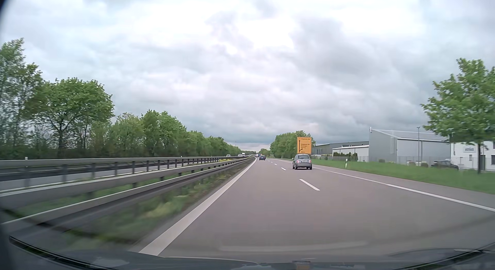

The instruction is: Follow the waypoints while adhering to traffic rules and regulations

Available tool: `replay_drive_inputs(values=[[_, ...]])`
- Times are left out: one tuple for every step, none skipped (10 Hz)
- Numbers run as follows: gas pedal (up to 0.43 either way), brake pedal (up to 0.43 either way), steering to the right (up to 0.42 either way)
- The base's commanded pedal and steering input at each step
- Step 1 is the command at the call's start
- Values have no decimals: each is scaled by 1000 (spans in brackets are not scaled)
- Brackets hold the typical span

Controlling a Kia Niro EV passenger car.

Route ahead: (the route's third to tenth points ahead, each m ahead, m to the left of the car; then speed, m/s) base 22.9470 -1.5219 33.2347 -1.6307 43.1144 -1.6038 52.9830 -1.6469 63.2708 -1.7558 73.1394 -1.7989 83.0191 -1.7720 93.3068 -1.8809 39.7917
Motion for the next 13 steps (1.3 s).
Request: replay_drive_inputs(values=[[480,12,-3],[480,12,-3],[480,12,-3],[480,12,-3],[480,12,-3],[480,12,-3],[480,12,-3],[480,12,-3],[480,12,-3],[469,12,-3],[449,12,-2],[441,12,-3],[441,12,-2]])
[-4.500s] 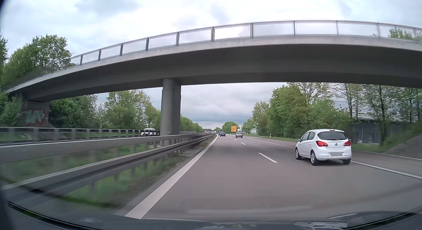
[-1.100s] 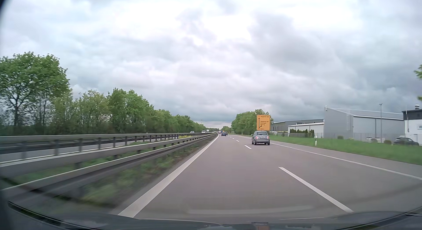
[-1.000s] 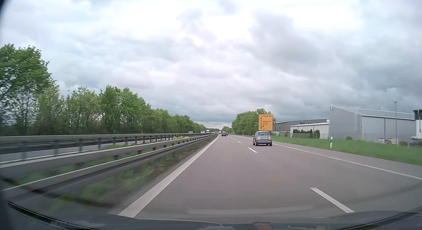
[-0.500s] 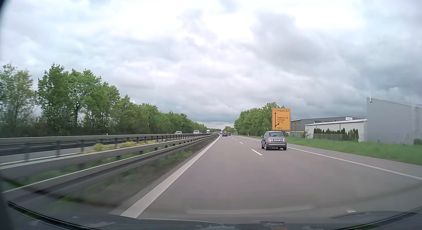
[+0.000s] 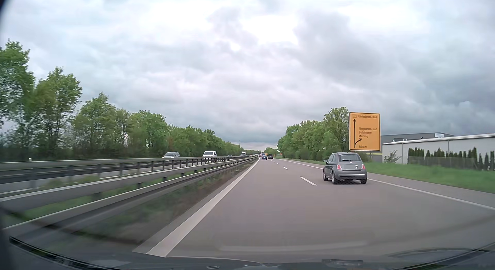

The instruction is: Follow the waypoints while adhering to traffic rules and regulations

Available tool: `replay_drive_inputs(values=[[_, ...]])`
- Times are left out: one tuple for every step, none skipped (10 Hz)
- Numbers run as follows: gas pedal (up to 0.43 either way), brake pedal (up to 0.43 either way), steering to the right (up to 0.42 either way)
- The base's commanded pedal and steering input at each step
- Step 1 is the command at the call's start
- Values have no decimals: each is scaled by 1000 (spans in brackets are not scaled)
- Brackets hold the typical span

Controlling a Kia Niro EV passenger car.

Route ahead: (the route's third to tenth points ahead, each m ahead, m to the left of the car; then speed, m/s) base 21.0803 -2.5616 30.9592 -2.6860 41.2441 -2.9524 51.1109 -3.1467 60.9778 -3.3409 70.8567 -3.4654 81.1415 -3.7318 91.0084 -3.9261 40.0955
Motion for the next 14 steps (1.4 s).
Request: replay_drive_inputs(values=[[429,12,-1],[429,12,-1],[429,12,-1],[421,12,0],[409,12,0],[409,12,0],[409,12,0],[409,12,0],[398,12,0],[398,12,0],[398,12,0],[398,12,0],[398,6,0],[390,12,0]])
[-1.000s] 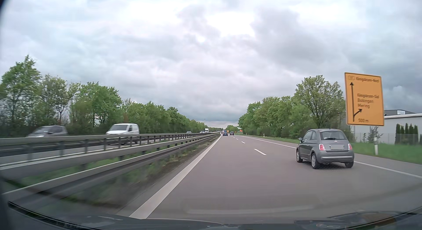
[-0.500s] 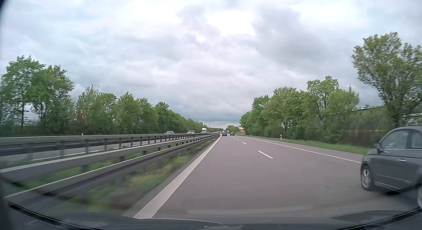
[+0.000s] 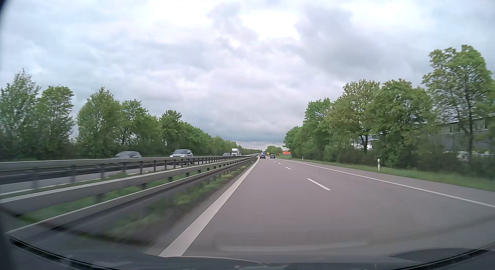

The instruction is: Follow the waypoints while adhering to traffic rules and regulations

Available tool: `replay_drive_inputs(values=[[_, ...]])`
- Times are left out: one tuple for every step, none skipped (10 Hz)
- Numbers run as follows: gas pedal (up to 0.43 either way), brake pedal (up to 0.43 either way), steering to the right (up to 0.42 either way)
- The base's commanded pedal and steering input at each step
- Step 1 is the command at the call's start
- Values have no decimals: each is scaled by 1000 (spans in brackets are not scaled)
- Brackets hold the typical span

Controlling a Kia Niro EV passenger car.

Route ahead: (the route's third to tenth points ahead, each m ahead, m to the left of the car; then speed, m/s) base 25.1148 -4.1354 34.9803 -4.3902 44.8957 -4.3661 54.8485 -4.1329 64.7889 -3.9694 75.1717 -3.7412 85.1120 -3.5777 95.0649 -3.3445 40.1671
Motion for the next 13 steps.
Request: replay_drive_inputs(values=[[390,12,1],[378,12,1],[378,12,1],[370,12,2],[370,12,2],[358,12,2],[339,12,2],[331,12,2],[331,12,2],[319,12,2],[311,12,2],[311,12,2],[311,12,2]])
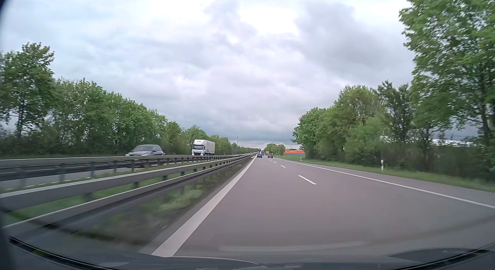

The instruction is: Follow the waypoints while adhering to traffic rules and regulations

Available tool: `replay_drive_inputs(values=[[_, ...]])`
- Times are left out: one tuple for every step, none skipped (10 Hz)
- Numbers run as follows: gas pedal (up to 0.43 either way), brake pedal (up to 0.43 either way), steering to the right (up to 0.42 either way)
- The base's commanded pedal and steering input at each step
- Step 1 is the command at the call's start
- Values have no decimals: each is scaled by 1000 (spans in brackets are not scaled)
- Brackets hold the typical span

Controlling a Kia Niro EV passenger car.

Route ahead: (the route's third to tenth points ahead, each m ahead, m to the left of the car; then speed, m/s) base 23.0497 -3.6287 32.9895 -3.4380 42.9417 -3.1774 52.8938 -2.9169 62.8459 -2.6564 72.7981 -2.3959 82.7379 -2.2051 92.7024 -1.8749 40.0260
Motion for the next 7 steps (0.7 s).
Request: replay_drive_inputs(values=[[311,12,2],[311,6,3],[311,12,2],[311,12,3],[311,12,2],[311,12,3],[311,12,3]])
